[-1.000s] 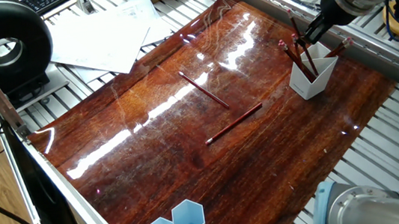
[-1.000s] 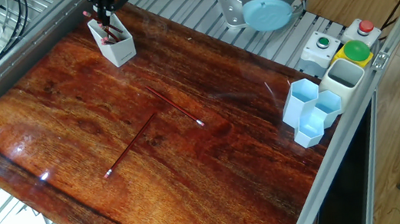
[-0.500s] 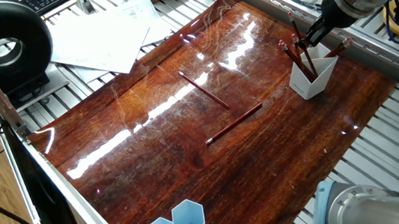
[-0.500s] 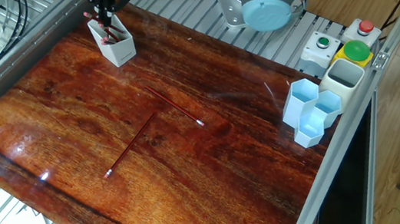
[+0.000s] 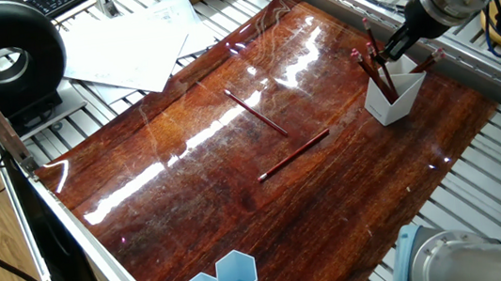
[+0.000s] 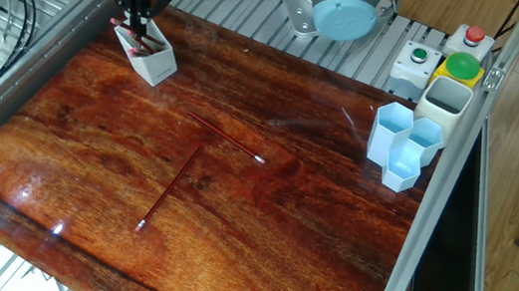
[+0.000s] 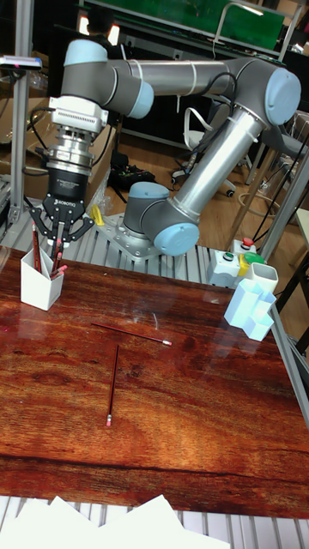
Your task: Put the pen into the pen holder
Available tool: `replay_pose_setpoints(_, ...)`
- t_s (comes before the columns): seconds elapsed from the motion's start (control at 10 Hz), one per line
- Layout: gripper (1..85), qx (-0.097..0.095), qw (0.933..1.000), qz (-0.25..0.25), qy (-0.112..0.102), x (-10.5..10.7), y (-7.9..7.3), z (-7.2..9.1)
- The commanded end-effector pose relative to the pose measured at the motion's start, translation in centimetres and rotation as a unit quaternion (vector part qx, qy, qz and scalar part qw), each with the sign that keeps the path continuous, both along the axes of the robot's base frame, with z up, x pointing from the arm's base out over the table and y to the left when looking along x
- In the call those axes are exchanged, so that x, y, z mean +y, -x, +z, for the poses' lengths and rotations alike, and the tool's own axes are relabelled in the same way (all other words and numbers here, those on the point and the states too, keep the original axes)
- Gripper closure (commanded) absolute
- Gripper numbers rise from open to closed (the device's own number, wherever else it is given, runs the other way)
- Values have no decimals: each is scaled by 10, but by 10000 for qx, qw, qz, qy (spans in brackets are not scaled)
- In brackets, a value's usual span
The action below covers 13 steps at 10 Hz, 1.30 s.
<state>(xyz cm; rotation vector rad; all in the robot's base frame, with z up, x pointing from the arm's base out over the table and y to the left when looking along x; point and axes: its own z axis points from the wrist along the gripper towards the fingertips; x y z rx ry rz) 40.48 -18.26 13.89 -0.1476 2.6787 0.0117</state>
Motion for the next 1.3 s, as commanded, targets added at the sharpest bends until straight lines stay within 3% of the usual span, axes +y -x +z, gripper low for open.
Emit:
replay_pose_setpoints(0.0, 847, 63, 10000, -12, -34, 1, 4, -8)
replay_pose_setpoints(0.1, 823, 145, 9999, 73, 14, 1, 8, -10)
replay_pose_setpoints(0.2, 680, 255, 9994, 210, 51, 2, 14, -12)
replay_pose_setpoints(0.4, 557, 307, 9991, 268, 75, 2, 16, -13)
replay_pose_setpoints(0.7, 527, 520, 9981, 312, 77, 2, 27, -15)
replay_pose_setpoints(1.0, 540, 1087, 9937, 160, 234, -3, 55, -7)
replay_pose_setpoints(1.2, 583, 1575, 9869, 10, 344, -2, 75, 12)
